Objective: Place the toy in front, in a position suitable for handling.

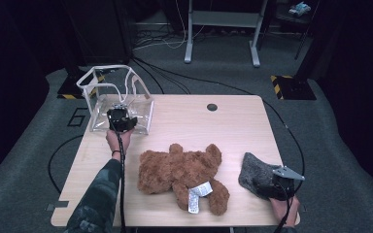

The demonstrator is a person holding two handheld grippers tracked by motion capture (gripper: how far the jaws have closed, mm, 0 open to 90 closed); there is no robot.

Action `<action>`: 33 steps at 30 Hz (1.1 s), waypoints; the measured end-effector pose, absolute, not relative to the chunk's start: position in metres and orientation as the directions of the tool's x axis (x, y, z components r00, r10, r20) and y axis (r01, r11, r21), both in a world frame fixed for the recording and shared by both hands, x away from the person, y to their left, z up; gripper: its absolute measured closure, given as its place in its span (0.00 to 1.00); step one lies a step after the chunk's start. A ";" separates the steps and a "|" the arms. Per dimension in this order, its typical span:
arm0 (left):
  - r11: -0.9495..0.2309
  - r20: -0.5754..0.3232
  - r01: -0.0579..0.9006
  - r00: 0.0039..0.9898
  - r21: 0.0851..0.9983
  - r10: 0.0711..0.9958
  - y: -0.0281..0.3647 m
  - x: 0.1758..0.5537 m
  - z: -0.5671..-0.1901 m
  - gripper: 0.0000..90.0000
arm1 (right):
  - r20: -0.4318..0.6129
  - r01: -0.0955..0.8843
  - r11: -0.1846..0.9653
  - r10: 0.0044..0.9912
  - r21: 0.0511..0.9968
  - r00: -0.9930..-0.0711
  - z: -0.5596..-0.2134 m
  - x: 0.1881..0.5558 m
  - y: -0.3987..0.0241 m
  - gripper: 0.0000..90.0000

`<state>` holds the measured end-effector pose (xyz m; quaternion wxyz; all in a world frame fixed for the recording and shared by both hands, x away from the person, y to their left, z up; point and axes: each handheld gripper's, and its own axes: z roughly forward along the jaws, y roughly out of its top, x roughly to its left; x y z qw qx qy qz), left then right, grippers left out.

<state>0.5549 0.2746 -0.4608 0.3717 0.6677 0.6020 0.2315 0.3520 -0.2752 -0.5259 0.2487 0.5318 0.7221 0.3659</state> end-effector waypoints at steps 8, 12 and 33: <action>0.010 -0.134 0.647 0.143 0.762 0.981 0.276 0.571 -0.461 0.91 | 0.029 0.583 0.170 0.949 0.794 -0.315 -0.526 0.352 -0.276 0.06; 0.006 -0.129 0.646 0.144 0.764 0.981 0.276 0.572 -0.459 0.87 | 0.032 0.586 0.166 0.949 0.793 -0.313 -0.526 0.352 -0.275 0.06; -0.118 -0.062 0.648 0.249 0.753 0.966 0.305 0.504 -0.455 0.14 | 0.030 0.585 0.168 0.949 0.794 -0.314 -0.526 0.353 -0.276 0.06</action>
